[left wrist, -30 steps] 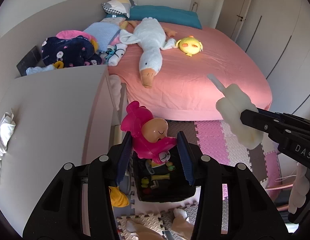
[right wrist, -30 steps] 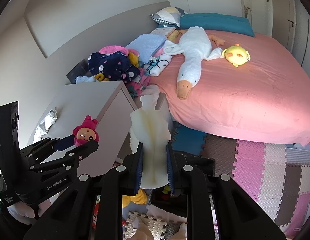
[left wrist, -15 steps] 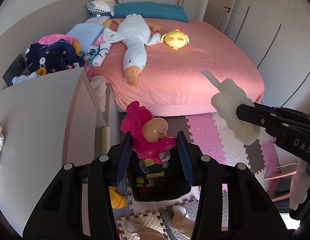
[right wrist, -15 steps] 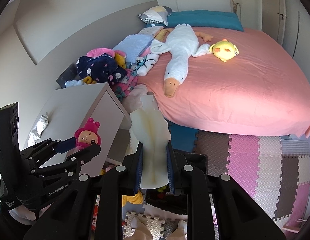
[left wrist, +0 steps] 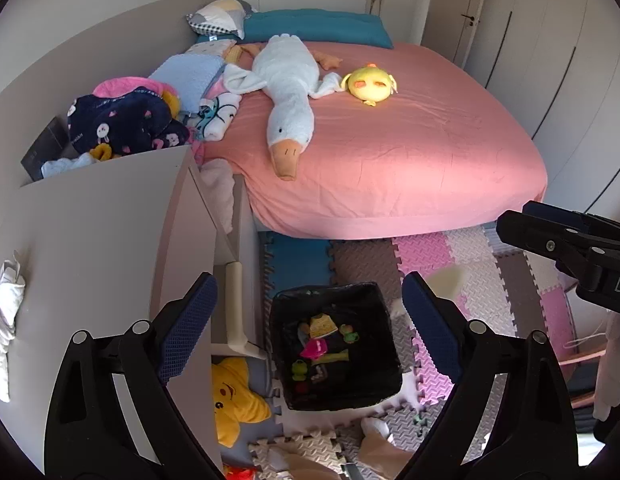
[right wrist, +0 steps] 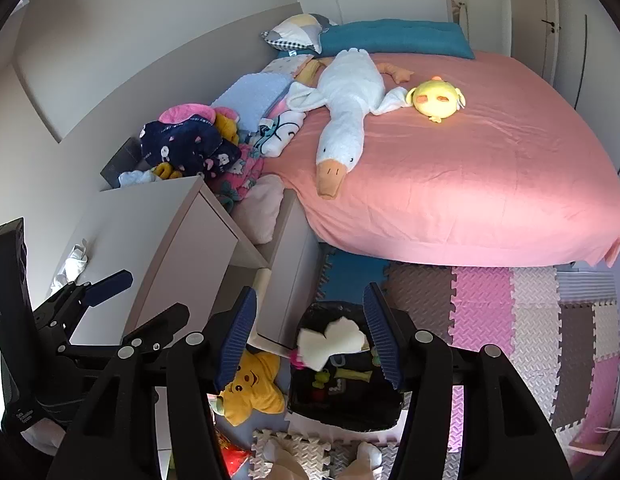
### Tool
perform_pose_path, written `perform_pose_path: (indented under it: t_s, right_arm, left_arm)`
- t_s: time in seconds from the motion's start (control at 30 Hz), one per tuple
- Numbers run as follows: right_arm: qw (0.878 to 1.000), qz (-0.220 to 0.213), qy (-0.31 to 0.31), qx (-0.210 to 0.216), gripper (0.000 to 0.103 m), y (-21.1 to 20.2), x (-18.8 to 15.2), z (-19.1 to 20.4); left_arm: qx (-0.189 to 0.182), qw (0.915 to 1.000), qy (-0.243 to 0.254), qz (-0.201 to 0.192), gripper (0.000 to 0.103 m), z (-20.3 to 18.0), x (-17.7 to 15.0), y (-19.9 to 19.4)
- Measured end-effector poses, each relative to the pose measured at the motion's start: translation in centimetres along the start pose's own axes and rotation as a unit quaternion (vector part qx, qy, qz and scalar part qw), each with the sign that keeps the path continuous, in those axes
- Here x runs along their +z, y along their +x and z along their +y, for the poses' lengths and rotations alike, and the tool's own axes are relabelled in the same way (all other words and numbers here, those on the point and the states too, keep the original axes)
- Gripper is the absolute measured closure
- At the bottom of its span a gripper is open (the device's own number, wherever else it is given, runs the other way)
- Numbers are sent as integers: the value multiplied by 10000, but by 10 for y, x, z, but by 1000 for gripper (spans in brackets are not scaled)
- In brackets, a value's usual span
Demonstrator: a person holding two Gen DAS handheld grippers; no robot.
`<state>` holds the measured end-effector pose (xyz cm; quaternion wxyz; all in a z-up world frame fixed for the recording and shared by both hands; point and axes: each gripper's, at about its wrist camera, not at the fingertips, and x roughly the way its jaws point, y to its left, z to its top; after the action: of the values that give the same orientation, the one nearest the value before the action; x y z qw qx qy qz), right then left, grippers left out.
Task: Collect trash
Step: 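Open both tools to drop the doll and sponge into the bin, then return both open tools from the bin to the desk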
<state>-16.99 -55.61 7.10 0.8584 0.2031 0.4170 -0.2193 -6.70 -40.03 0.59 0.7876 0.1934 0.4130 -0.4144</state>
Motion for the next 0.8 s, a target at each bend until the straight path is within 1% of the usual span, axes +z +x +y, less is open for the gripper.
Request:
perform_pose_path:
  t_s: [0.47,0.8]
  right_arm:
    - [10000,20,-69,23,46,2,3,4]
    - [9994,71,-260,236,46,13,2,32]
  left_arm:
    - [28,10000,-12,33,13,9,0,2]
    - [245,9995,-216,46,13,35,-14,-7]
